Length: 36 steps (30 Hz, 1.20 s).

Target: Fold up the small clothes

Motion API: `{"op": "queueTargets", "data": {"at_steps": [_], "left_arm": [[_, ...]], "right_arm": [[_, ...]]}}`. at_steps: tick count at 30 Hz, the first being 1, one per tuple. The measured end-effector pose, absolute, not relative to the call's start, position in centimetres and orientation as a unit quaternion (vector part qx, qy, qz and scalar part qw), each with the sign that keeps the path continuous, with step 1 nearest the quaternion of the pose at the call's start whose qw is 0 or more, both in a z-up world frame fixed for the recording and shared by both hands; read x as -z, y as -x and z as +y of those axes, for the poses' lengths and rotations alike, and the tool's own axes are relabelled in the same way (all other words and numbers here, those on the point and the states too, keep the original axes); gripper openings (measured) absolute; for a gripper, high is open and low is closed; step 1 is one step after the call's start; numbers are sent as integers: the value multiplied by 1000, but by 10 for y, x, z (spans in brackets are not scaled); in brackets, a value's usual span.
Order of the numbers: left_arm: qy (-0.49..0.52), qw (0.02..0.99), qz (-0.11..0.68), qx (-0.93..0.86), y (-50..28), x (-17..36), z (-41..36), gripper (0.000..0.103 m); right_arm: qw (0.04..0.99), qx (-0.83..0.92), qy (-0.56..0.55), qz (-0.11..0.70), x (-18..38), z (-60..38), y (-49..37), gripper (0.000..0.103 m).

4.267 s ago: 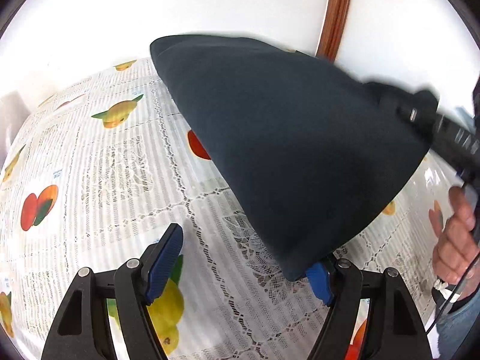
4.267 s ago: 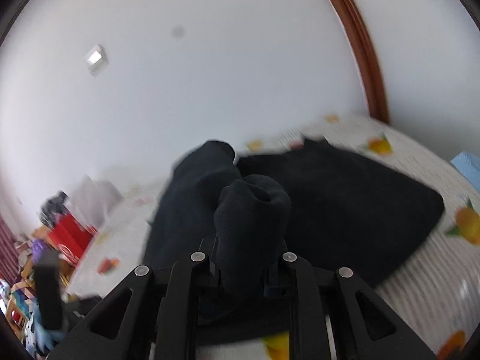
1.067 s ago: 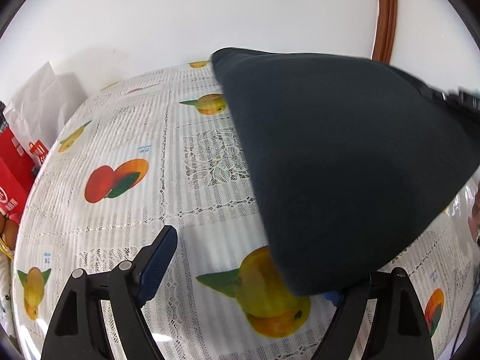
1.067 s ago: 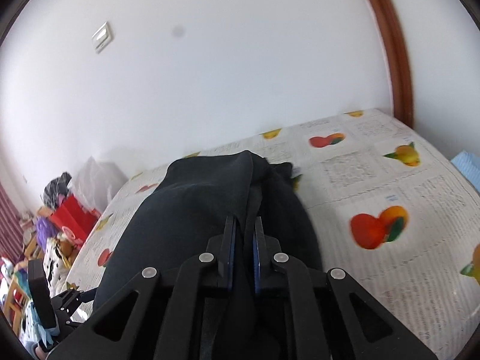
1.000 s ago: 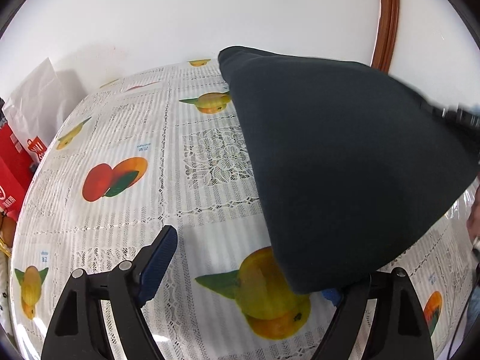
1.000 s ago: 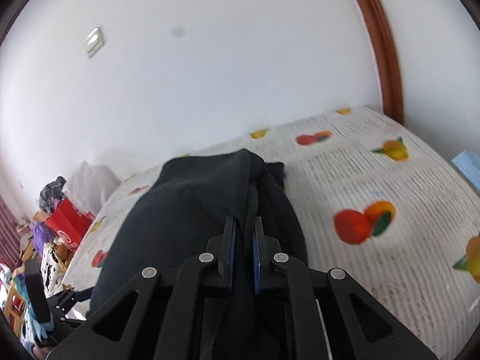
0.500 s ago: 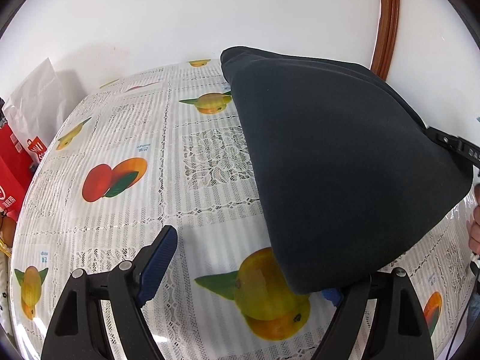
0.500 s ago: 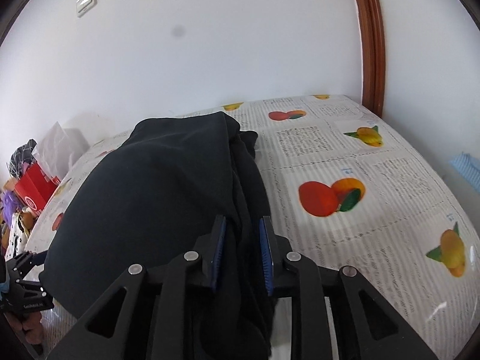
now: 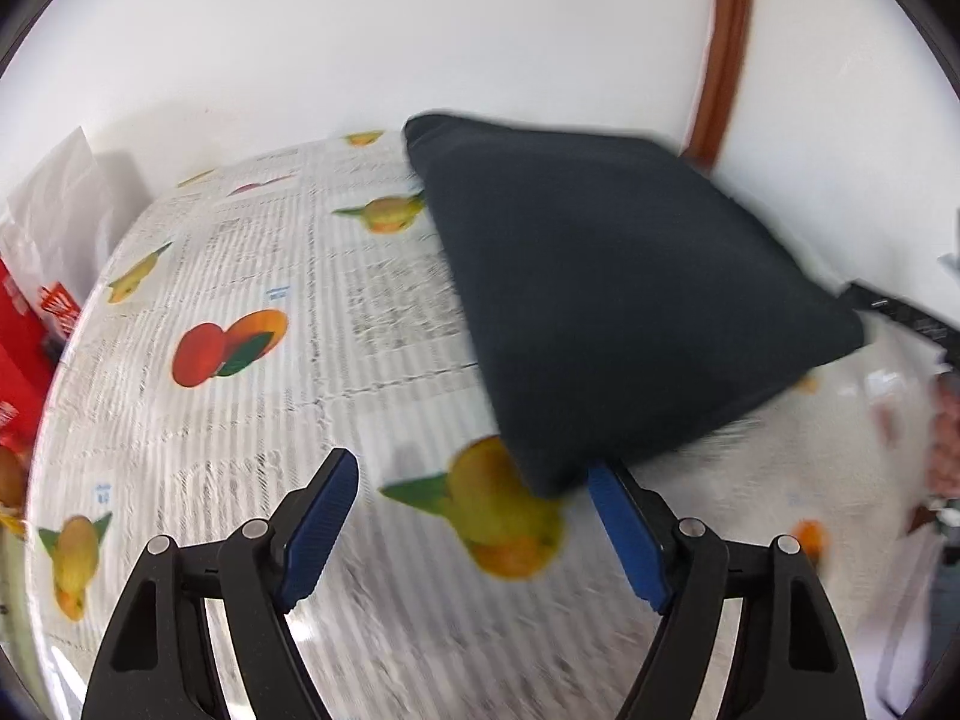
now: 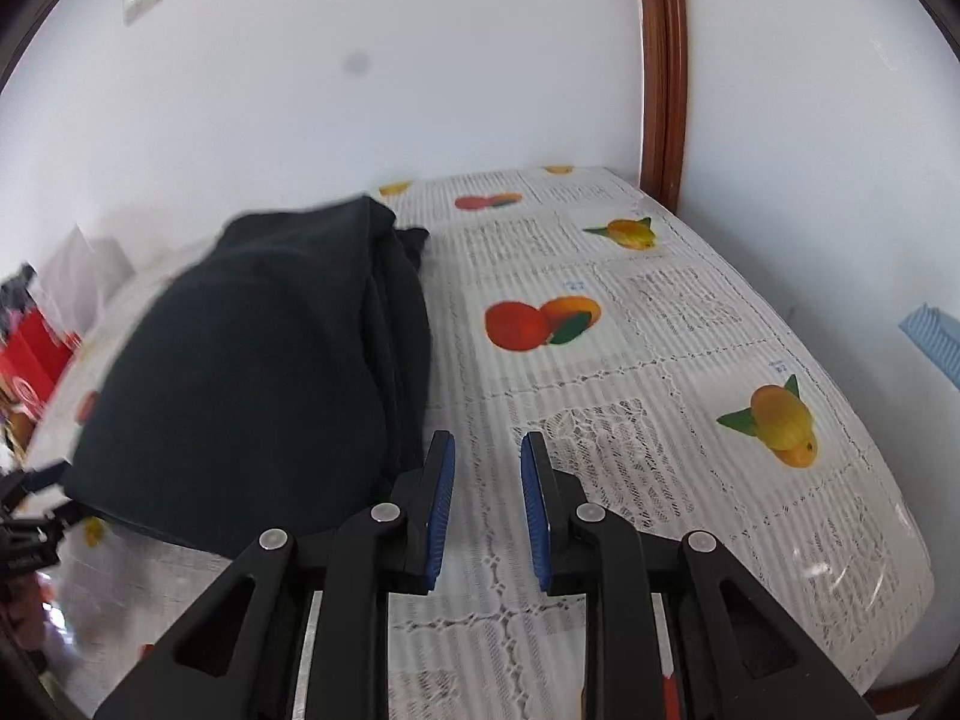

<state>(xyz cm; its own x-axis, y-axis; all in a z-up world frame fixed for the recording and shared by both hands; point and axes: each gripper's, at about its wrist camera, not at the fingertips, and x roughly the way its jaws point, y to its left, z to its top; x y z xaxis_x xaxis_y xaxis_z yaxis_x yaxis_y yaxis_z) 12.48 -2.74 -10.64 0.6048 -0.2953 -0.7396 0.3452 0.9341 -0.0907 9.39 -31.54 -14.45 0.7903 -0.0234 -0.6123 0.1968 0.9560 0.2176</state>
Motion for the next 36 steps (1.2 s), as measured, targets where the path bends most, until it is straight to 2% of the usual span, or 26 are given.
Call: {"op": "queueTargets", "data": {"at_steps": [4, 7, 10, 12, 16, 17, 24, 32, 33, 35, 36], "left_arm": [[-18, 908, 379, 178, -119, 79, -26, 77], [-20, 912, 376, 165, -137, 73, -32, 77], [-33, 906, 396, 145, -159, 87, -39, 78], [-52, 899, 414, 131, -166, 105, -43, 80], [-66, 893, 422, 142, -161, 114, -49, 79], [-69, 892, 423, 144, -162, 110, -50, 79], [-46, 901, 407, 145, -194, 82, -47, 78], [-32, 895, 414, 161, -239, 92, -55, 81], [-32, 895, 414, 162, -241, 94, -55, 81], [-27, 894, 415, 164, -244, 100, -54, 81], [-25, 894, 416, 165, -244, 100, -54, 81]], "right_arm": [[949, 35, -138, 282, 127, -303, -84, 23], [949, 10, -124, 289, 132, -285, -95, 23], [934, 43, -98, 340, 154, -278, -112, 22], [926, 58, -93, 361, 156, -283, -111, 27], [930, 51, -97, 352, 129, -294, -108, 28], [934, 57, -88, 342, 121, -297, -113, 32], [934, 16, -99, 343, 101, -297, -198, 32], [913, -16, -141, 383, 111, -287, -299, 32], [909, -13, -142, 391, 115, -286, -309, 28], [907, -16, -141, 397, 120, -283, -328, 9], [906, -23, -141, 399, 120, -282, -334, 9]]}}
